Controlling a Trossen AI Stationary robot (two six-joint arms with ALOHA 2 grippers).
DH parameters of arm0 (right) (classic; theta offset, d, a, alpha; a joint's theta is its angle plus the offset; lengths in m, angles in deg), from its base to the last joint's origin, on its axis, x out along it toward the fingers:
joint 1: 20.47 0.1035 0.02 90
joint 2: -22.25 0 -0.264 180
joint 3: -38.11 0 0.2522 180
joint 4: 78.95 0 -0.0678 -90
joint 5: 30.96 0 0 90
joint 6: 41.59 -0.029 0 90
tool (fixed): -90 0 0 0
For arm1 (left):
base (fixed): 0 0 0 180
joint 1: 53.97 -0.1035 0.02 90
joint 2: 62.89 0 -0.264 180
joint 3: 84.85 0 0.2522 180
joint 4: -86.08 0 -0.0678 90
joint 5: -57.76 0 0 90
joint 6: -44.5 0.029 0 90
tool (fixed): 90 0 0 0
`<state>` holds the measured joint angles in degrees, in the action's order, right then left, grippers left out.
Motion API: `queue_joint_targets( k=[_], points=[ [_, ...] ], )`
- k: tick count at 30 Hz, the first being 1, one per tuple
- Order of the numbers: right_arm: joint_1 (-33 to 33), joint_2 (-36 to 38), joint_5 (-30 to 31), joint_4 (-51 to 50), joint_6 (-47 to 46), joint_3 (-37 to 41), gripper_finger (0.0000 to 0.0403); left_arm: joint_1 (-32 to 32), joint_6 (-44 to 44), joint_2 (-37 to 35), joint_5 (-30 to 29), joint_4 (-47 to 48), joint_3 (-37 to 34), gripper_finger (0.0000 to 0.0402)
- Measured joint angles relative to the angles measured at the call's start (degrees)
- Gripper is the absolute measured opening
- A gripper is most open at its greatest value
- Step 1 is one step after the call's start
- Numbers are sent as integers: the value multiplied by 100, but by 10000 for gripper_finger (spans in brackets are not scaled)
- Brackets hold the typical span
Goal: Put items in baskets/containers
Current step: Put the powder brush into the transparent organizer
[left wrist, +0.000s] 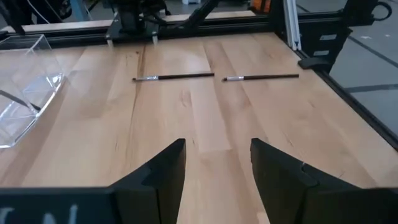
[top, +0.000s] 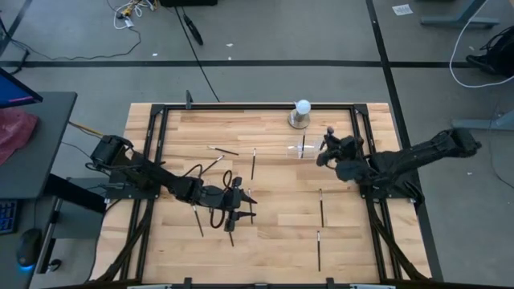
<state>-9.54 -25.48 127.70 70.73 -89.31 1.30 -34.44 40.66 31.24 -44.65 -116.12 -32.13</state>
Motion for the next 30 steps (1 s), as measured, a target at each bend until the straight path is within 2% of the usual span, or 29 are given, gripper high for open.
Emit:
queue_joint_targets(
  k=[5, 10, 18, 26, 30],
  points=[
    [-706, -18, -638, 170, -153, 408, 22, -2, 3, 0, 0, -19, 2, 181],
    [-1039, -73, -1010, 667, -194, 716, 22, -6, 7, 0, 0, -53, 2, 181],
    [-1228, -72, -1173, 1313, -742, 1238, 33, -6, 9, 0, 0, -51, 2, 181],
    [-1228, -72, -1326, 2141, -885, 1712, 48, -6, 11, 0, 0, -51, 2, 181],
    [-1226, -72, -1326, 2174, -901, 1779, 59, -6, 13, 0, 0, -51, 2, 181]
  ],
)
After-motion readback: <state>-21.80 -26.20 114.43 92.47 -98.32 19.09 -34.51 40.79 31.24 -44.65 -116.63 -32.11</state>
